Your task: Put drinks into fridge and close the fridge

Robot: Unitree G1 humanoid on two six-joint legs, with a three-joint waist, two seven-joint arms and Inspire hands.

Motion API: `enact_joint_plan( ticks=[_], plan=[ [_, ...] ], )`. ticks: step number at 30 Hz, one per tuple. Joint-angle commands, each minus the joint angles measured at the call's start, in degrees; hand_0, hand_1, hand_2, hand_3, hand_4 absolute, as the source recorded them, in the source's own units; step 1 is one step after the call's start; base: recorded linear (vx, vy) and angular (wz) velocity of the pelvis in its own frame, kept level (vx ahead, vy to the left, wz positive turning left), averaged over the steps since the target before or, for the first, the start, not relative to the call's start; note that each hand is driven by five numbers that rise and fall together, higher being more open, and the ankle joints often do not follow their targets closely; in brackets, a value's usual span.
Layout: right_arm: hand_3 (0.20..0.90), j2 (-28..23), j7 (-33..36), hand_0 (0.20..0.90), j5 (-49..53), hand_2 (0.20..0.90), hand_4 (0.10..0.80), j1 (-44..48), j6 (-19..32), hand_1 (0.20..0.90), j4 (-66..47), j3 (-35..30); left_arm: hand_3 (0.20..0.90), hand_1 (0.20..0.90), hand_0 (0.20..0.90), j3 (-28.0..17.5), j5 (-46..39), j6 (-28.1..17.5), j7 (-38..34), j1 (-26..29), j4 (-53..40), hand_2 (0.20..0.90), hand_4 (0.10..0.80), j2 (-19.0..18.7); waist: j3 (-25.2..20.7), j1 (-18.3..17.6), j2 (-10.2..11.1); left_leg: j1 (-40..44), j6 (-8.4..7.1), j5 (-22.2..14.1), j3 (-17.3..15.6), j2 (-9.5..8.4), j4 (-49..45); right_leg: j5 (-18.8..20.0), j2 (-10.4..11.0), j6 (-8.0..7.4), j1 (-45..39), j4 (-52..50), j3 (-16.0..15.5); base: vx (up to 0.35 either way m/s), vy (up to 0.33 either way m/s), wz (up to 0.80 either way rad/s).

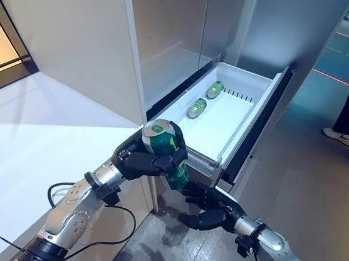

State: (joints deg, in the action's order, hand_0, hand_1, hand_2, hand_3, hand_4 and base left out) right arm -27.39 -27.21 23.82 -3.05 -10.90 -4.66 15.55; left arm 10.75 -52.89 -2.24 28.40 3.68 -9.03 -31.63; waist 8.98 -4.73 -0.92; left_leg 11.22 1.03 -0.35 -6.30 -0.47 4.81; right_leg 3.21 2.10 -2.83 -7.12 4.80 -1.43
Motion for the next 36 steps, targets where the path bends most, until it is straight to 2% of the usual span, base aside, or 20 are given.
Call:
enact_joint_plan(
  ticks=[1, 22, 30, 36],
  plan=[
    [0.9, -0.5, -2.0, 0.9, 7.3, 0.9, 0.8, 6.5, 2.9, 0.9, -5.8, -1.7, 0.2, 0.3, 0.3, -1.3, -2.8, -9.4, 2.8, 6.1, -6.6, 0.3, 0.1, 1.5, -4.0, 1.1, 0.2, -0.8, 1.66, -4.7, 3.4, -2.73, -2.5, -9.0, -2.7, -1.01, 1.1, -8.2, -0.1, -0.025, -0.023, -0.07],
    [0.9, -0.5, -0.5, 0.9, 15.1, 0.9, 0.8, 13.9, 3.6, 0.9, -10.0, 4.0, 0.2, 0.3, 0.3, 5.2, -0.6, -5.5, 2.9, 10.0, -5.7, 0.3, 0.1, 2.8, -4.4, 1.6, 0.3, -1.3, 1.11, -4.1, 3.3, -2.73, -2.7, -8.3, -2.3, -0.62, 0.5, -7.1, -1.7, -0.001, -0.001, 0.0],
    [0.9, -0.2, -4.4, 0.9, 20.6, 0.9, 0.8, 15.2, -3.3, 0.9, -10.8, 6.5, 0.2, 0.3, 0.3, 6.9, 2.3, -7.0, 1.9, 10.7, -4.7, 0.3, 0.1, 2.2, -4.5, 2.0, 0.3, -1.6, 1.08, -4.0, 3.7, -2.96, -2.9, -8.1, -2.1, -0.66, 0.5, -6.9, -2.1, -0.001, 0.0, 0.02],
    [0.9, -1.5, -5.2, 0.9, 20.9, 0.9, 0.8, 16.2, -3.5, 0.9, -11.2, 8.3, 0.2, 0.3, 0.3, 7.7, 1.1, -6.9, 1.6, 11.5, -4.5, 0.3, 0.1, 0.7, -4.7, 2.2, 0.4, -1.6, 1.06, -3.9, 3.9, -3.02, -2.9, -8.0, -2.0, -0.66, 0.4, -6.8, -2.2, -0.001, -0.001, 0.02]
  ],
)
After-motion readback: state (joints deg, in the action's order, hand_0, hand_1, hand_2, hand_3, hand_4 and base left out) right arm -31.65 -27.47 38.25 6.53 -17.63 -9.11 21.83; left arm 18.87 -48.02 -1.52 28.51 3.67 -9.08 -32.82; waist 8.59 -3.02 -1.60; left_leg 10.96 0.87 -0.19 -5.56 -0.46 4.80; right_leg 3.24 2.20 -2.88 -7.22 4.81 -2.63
